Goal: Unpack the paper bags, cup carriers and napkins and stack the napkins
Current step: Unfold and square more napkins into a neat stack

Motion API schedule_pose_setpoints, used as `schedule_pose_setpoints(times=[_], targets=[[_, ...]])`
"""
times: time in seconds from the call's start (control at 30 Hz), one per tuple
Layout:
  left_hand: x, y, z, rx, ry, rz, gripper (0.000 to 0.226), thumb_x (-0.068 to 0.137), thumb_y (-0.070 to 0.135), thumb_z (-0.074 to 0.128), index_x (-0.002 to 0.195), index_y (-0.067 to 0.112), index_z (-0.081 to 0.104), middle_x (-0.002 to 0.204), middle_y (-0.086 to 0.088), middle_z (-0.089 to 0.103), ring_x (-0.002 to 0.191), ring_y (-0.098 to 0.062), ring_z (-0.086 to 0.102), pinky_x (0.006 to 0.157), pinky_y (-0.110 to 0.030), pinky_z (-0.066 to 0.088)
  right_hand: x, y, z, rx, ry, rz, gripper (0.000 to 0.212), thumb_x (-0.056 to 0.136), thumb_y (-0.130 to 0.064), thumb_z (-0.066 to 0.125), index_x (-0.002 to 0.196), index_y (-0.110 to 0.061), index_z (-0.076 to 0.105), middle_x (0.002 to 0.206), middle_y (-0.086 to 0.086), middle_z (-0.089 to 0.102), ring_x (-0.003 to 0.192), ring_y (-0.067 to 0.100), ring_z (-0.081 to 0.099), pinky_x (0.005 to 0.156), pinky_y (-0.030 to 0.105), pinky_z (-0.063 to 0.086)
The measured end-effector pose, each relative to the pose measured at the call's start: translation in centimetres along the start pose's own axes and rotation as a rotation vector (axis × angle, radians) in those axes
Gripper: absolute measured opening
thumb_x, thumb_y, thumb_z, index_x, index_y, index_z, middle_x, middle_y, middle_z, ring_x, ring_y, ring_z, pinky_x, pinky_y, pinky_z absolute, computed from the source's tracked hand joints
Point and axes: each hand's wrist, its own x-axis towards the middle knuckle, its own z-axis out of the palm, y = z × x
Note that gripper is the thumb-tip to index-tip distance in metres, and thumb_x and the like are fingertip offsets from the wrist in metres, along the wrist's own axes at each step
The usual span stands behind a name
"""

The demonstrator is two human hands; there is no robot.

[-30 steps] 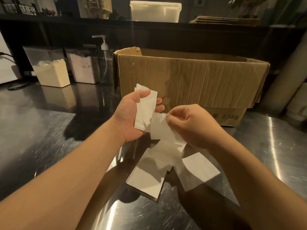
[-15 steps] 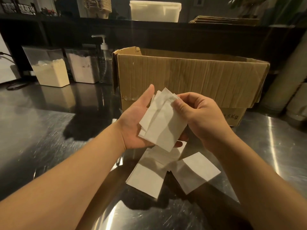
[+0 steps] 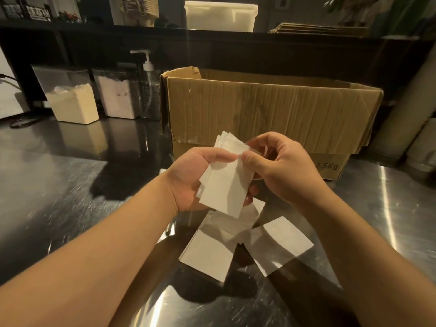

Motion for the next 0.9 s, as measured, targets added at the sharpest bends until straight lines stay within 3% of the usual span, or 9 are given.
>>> schedule_pose_setpoints(times=[0.13, 0.33, 0.5, 0.6, 0.73, 0.9], targets=[[0.2, -0.3, -0.2, 0.000, -0.064, -0.047, 0.073, 0.067, 0.036, 0.072, 0.136, 0.024, 0.053, 0.115, -0.014, 0.065, 0.102, -0.033, 0.064, 0.085, -0.046, 0.057, 0.1, 0.0, 0.0, 0.000, 0.026, -0.015, 0.003, 0.097, -0.022, 0.067, 0.098, -0.022, 0.064, 0.102, 0.000, 0.068, 0.080, 0.017, 0.073, 0.054, 0.024, 0.059], [0.0, -0.4, 0.1, -0.031, -0.131, -0.082, 0.066, 0.067, 0.034, 0.071, 0.130, 0.024, 0.056, 0.100, -0.011, 0.074, 0.089, -0.030, 0.072, 0.083, -0.044, 0.059, 0.2, -0.1, -0.2, 0.124, 0.083, 0.060, 0.004, 0.099, -0.020, 0.065, 0.100, -0.017, 0.066, 0.097, 0.000, 0.072, 0.073, 0.003, 0.072, 0.051, 0.020, 0.056], [-0.1, -0.6, 0.3, -0.033, -0.140, -0.078, 0.062, 0.070, 0.032, 0.070, 0.129, 0.024, 0.056, 0.095, -0.010, 0.075, 0.086, -0.026, 0.072, 0.083, -0.041, 0.058, 0.4, 0.0, -0.4, 0.206, 0.111, 0.159, 0.008, 0.100, -0.022, 0.065, 0.106, -0.020, 0.069, 0.099, -0.001, 0.074, 0.075, 0.014, 0.073, 0.052, 0.024, 0.057], [-0.1, -0.7, 0.4, -0.041, -0.117, -0.079, 0.067, 0.063, 0.032, 0.074, 0.128, 0.025, 0.055, 0.096, -0.010, 0.073, 0.086, -0.025, 0.067, 0.080, -0.038, 0.057, 0.3, 0.0, 0.0, 0.099, 0.029, 0.108, 0.021, 0.104, -0.026, 0.056, 0.123, -0.025, 0.066, 0.110, -0.004, 0.070, 0.086, 0.015, 0.072, 0.056, 0.025, 0.059], [0.0, -0.5, 0.7, 0.011, -0.018, -0.055, 0.065, 0.062, 0.036, 0.072, 0.123, 0.025, 0.056, 0.098, -0.010, 0.068, 0.088, -0.026, 0.064, 0.071, -0.037, 0.059, 0.0, 0.0, 0.6, 0.050, -0.102, 0.125, 0.027, 0.106, -0.029, 0.051, 0.128, -0.026, 0.065, 0.108, -0.004, 0.070, 0.084, 0.017, 0.072, 0.057, 0.025, 0.059], [-0.2, 0.0, 0.5, -0.104, -0.047, -0.127, 0.054, 0.077, 0.042, 0.066, 0.124, 0.017, 0.057, 0.094, -0.013, 0.072, 0.085, -0.027, 0.065, 0.081, -0.039, 0.053, 0.7, 0.2, -0.1, -0.009, 0.032, 0.088, 0.025, 0.107, -0.029, 0.050, 0.129, -0.026, 0.060, 0.114, -0.007, 0.068, 0.088, 0.009, 0.071, 0.064, 0.019, 0.058]])
